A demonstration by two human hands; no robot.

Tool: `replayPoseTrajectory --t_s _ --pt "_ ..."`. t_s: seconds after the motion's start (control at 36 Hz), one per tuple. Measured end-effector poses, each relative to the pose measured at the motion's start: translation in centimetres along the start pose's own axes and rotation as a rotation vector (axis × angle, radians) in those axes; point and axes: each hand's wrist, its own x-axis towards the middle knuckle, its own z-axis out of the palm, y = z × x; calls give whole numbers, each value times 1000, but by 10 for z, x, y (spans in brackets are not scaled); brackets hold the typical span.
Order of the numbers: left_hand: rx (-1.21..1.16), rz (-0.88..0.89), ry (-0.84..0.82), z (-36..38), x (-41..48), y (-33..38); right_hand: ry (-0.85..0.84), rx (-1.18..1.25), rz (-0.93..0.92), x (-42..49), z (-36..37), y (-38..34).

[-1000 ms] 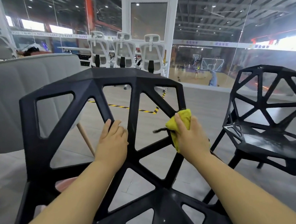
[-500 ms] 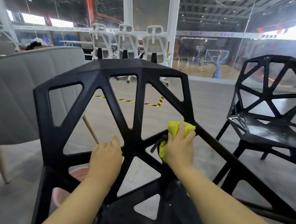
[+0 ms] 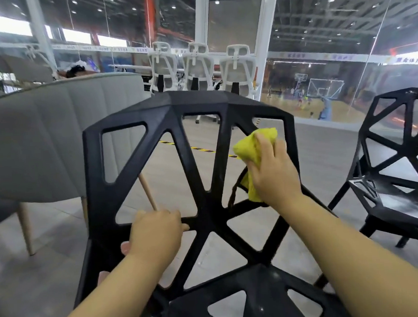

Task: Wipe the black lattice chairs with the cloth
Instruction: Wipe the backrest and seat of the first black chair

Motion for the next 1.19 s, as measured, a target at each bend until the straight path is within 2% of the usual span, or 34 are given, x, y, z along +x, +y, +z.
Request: replayPoseTrajectory --t_s 0.06,0.11,0.22,0.33,0.47,0.64,0.69,0.75,0.83,0.89,1.0,1.11,1.19 --pt "-9 0 -34 2 3 -1 86 14 -120 27 -7 -10" --pt "-62 -13 -61 4 7 -1 123 -4 -134 52 -12 -26" --pt "-109 -33 -56 5 9 -3 -20 -48 -81 70 8 -46" --pt "-163 -29 -78 4 10 -4 -15 -32 -137 21 37 -45" --pt "-177 -35 -111 -3 9 -2 -130 -16 -186 -63 50 -39" --pt "-172 69 -53 -10 -1 -6 -172 -26 -192 -66 39 -41" --pt "-241 101 -52 -13 -7 -10 -262 -10 -195 -72 34 -36" --pt "-369 98 -31 -14 -15 -15 -446 -35 -221 -84 31 -29" --pt "-479 77 99 -20 -28 -29 -619 -68 -220 -100 23 -26" --pt "-471 43 253 -20 -35 -42 -572 -44 -149 -91 16 -34" --pt "-443 -88 532 -21 -52 -63 -336 94 -42 -43 4 -63" --pt "-526 -346 554 -19 -62 -66 -117 195 -98 17 0 -99" --pt "-574 -397 599 -17 -61 -63 -48 181 -127 56 0 -122"
